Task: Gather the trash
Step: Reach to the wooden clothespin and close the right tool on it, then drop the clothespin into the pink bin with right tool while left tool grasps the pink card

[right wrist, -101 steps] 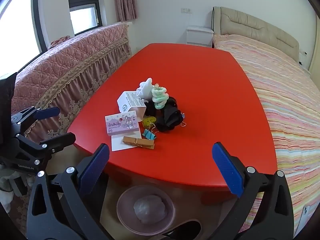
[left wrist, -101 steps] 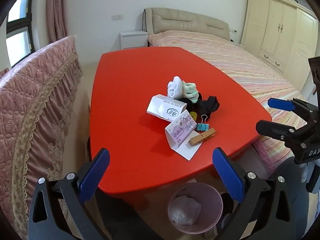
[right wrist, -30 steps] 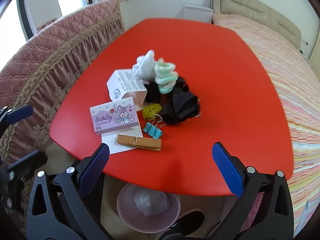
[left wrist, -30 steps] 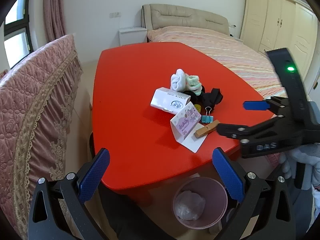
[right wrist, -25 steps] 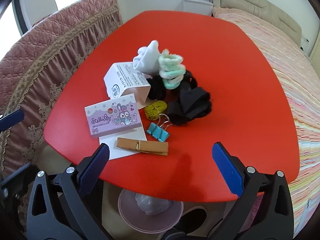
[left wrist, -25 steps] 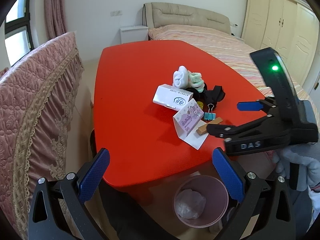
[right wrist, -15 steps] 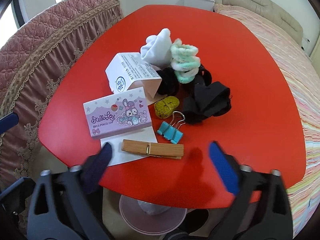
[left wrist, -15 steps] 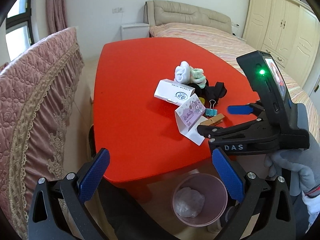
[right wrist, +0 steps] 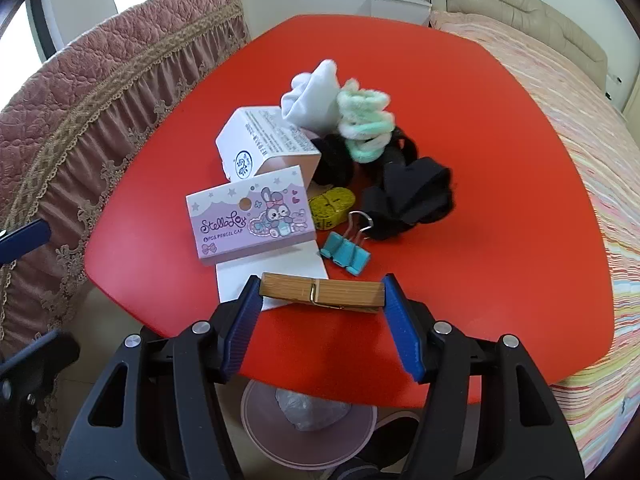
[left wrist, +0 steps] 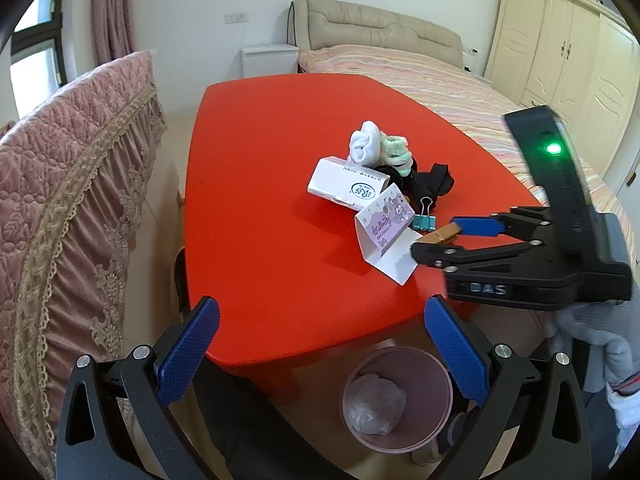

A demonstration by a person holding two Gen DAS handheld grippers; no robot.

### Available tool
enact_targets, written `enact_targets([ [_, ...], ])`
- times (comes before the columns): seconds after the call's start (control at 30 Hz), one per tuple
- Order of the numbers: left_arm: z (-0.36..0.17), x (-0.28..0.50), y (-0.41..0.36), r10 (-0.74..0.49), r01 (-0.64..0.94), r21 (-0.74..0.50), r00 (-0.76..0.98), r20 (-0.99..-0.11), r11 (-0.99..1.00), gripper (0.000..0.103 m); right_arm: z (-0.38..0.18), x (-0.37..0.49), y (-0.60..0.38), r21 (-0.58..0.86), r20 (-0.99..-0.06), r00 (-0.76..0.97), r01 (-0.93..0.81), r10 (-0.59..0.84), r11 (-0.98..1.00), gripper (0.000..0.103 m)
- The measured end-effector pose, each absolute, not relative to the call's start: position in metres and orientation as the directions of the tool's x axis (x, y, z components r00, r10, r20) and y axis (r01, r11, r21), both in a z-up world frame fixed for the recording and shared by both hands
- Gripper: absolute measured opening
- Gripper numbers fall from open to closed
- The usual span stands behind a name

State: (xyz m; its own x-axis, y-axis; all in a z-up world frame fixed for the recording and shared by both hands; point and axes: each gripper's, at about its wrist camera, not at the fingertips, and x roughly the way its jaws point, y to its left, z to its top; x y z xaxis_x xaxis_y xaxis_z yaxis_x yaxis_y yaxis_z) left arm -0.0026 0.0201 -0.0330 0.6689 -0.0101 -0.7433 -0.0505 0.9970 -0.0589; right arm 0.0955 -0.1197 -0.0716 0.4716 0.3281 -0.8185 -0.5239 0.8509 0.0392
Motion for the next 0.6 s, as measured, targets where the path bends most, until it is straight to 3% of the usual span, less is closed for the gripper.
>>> enact_targets([
  [0.6,-0.053,0.079,0.010,-0.173,0.072,-0.160,0.562,-0.809,0.984,0.098,-0.047,0.091,-0.187,0.066,-0.804,0.485,-0.504,0.345,0.861,0.060],
])
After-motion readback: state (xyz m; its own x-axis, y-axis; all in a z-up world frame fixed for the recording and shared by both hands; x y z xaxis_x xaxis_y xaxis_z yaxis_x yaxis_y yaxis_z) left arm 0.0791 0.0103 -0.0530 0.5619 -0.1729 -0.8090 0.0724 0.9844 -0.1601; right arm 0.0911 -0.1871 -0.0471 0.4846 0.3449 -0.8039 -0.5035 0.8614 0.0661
